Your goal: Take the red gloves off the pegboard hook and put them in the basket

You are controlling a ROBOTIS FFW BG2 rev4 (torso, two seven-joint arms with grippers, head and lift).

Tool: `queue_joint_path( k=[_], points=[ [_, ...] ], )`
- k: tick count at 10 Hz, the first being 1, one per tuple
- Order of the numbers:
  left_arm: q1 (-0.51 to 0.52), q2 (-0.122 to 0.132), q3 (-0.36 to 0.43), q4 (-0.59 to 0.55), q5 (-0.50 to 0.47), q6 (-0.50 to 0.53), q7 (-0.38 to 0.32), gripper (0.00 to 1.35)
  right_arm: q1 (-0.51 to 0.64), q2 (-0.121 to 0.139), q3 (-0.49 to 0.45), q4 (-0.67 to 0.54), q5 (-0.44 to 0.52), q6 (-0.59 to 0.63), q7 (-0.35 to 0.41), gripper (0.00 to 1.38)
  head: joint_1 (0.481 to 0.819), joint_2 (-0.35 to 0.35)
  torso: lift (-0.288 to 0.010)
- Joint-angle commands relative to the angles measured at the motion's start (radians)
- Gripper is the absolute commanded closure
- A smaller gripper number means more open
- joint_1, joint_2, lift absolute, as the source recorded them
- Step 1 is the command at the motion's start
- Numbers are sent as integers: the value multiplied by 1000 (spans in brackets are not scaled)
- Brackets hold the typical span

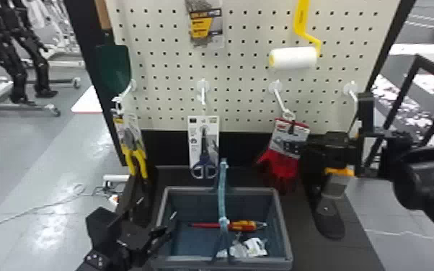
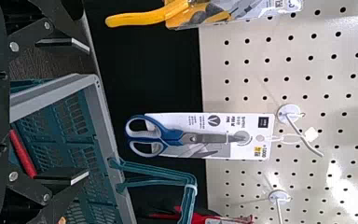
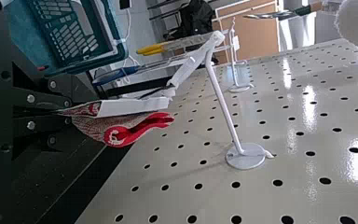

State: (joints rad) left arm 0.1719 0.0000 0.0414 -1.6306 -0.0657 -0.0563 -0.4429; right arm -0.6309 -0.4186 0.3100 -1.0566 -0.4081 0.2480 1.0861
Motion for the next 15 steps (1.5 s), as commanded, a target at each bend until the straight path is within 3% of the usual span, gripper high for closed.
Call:
queue_joint_path(
  k=[1,9,10,12,13,15],
  points=[
    [1,-3,0,0,0,0,0,354,0,0,0,1,0,-3,0,1291,549,0,-100],
    [3,-3,2,2,1,1,0,354,27,0,-15,-40,2,-16,-2,1291,549,0,-100],
    [8,-3,5,-2,3,0,0,354,60,-2,-43,-109,15,-15,-8,1291,549,0,-100],
    [17,-3,12,-5,6,1,-4,354,194,-17,-141,-376,104,105,-34,1291,549,0,-100],
    [21,-3,18,-5,6,3,-7,354,258,-11,-172,-467,104,155,-40,1291,549,0,-100],
    [23,-3,28,-9,6,4,-16,354,327,46,-193,-525,94,181,-43,1291,549,0,-100]
  ],
)
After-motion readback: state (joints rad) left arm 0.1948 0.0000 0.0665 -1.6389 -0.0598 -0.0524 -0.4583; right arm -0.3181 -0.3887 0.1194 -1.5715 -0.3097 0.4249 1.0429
